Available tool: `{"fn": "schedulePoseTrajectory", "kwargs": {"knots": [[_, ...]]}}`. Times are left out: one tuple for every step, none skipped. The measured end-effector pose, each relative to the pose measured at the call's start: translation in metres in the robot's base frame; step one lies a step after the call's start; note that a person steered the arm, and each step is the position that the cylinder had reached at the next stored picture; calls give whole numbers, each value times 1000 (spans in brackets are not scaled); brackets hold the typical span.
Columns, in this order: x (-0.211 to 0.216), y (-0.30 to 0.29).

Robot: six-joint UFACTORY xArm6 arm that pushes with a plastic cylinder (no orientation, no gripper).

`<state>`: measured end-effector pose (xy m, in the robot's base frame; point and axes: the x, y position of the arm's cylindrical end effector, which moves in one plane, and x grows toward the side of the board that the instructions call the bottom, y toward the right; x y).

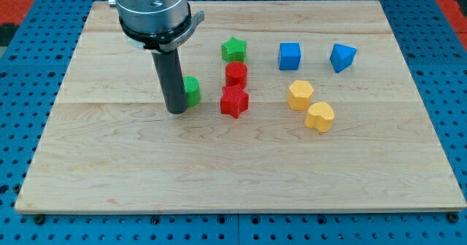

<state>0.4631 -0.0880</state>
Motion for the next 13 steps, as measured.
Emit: {"fn": "schedulePoseTrajectory", "kwargs": {"knots": [[47,-6],[-10,10],[-68,11],[-85,10],[-59,11],[-60,19],[-93,7],[-96,-1],[-72,-15],[-47,-9],[-42,-19],[-42,-37],[-42,-45]]}}
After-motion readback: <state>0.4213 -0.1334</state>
